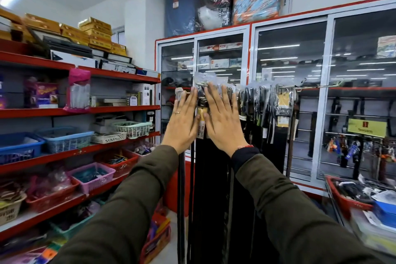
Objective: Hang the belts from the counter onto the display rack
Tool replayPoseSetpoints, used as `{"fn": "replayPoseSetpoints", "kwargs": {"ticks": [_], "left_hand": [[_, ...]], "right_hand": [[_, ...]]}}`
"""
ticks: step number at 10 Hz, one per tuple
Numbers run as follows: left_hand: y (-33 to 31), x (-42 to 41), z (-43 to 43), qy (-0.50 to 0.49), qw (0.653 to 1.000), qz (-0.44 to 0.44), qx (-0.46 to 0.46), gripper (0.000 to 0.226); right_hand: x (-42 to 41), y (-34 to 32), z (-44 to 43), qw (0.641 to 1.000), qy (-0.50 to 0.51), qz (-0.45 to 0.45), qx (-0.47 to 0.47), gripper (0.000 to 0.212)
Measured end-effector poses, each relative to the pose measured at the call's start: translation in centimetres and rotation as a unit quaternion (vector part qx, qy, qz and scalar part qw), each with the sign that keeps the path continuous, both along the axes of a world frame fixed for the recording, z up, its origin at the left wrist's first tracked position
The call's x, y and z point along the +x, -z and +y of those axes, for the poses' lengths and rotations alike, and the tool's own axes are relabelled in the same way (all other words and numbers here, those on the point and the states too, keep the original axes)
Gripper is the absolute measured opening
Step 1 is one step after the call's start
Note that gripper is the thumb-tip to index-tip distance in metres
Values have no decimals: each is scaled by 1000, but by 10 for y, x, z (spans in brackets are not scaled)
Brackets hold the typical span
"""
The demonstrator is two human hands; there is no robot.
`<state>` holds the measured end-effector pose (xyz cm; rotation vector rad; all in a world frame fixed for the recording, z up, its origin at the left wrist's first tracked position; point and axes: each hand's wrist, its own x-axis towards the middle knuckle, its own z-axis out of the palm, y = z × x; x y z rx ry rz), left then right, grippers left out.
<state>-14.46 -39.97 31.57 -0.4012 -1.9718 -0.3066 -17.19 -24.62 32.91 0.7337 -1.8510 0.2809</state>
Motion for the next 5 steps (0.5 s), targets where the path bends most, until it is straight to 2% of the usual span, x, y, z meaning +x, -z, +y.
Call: {"fn": "replayPoseSetpoints", "kwargs": {"ticks": [3,5], "left_hand": [[2,-8,8,9,1000,-24,15,65],[19,6,44,-55,998,36,26,68]], "right_hand": [[-4,0,8,999,24,-41,9,62],[26,-2,48,999,16,-34,25,61]]}}
